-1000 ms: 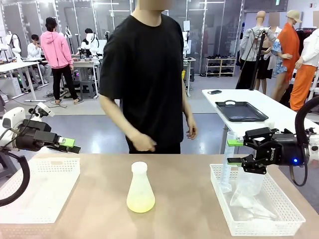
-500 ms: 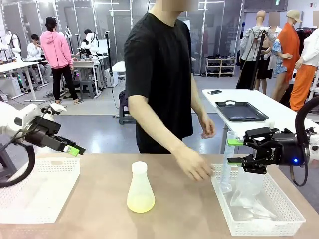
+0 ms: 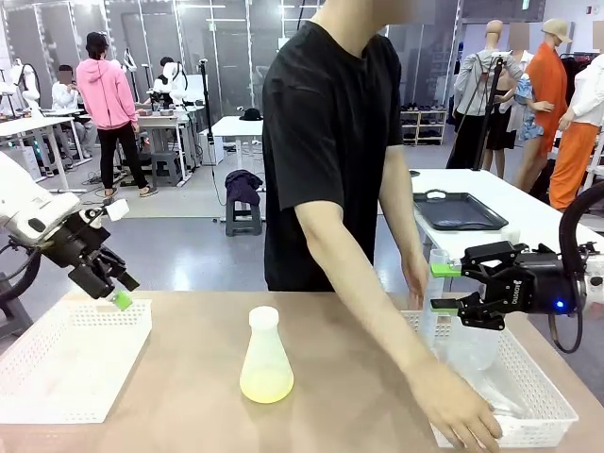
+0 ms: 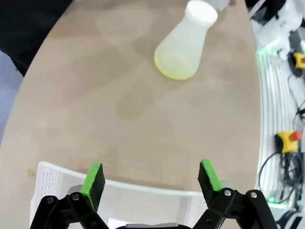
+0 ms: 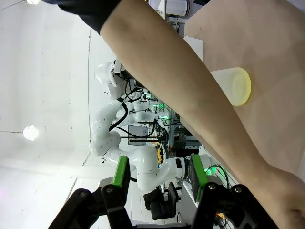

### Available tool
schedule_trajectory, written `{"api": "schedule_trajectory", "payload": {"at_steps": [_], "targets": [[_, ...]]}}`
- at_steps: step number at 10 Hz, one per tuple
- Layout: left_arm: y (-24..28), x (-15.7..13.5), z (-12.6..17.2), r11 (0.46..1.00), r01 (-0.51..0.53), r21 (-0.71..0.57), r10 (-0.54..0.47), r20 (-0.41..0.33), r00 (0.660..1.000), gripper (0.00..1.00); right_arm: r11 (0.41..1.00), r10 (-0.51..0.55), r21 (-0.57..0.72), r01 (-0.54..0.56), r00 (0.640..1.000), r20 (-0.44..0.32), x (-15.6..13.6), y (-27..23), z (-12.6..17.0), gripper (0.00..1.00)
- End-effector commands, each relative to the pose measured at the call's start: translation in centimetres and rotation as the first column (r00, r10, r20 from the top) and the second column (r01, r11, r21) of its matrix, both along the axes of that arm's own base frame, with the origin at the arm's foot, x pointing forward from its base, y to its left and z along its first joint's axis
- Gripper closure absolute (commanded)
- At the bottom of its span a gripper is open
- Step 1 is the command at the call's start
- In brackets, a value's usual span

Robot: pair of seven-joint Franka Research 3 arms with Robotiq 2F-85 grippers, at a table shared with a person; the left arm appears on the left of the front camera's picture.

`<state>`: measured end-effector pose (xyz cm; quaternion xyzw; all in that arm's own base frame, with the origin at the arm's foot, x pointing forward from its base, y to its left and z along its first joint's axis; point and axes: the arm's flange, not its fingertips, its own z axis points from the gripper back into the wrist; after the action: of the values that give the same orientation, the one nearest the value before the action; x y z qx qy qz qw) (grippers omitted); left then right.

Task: Prepare the solutions needed for the experiment.
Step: When the human places the Big flask in the center of the table, pick up the Big flask and place it in the left Organizing basket.

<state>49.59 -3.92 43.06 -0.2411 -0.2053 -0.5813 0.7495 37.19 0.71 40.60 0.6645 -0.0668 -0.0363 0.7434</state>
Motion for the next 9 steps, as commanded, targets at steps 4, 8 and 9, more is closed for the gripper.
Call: {"api": "schedule_trajectory", "payload": {"at_steps": [4, 8, 9], "targets": [[0.0, 0.0, 0.0, 1.0, 0.0, 0.0, 0.0, 0.0, 1.0, 0.0, 1.0, -0.001, 0.002, 0.001, 1.0, 0.009, 0.0, 0.1, 0.2, 0.36], [0.2, 1.6, -1.7, 0.993, 0.117, -0.019, -0.117, 0.002, 0.993, 0.0, 1.0, -0.001, 0.002, 0.001, 1.0, 0.009, 0.0, 0.1, 0.2, 0.36], [0.0, 2.6, -2.9, 0.973, 0.227, -0.052, -0.226, 0.009, 0.974, 0.0, 1.0, -0.001, 0.002, 0.001, 1.0, 0.009, 0.0, 0.1, 0.2, 0.36]]}}
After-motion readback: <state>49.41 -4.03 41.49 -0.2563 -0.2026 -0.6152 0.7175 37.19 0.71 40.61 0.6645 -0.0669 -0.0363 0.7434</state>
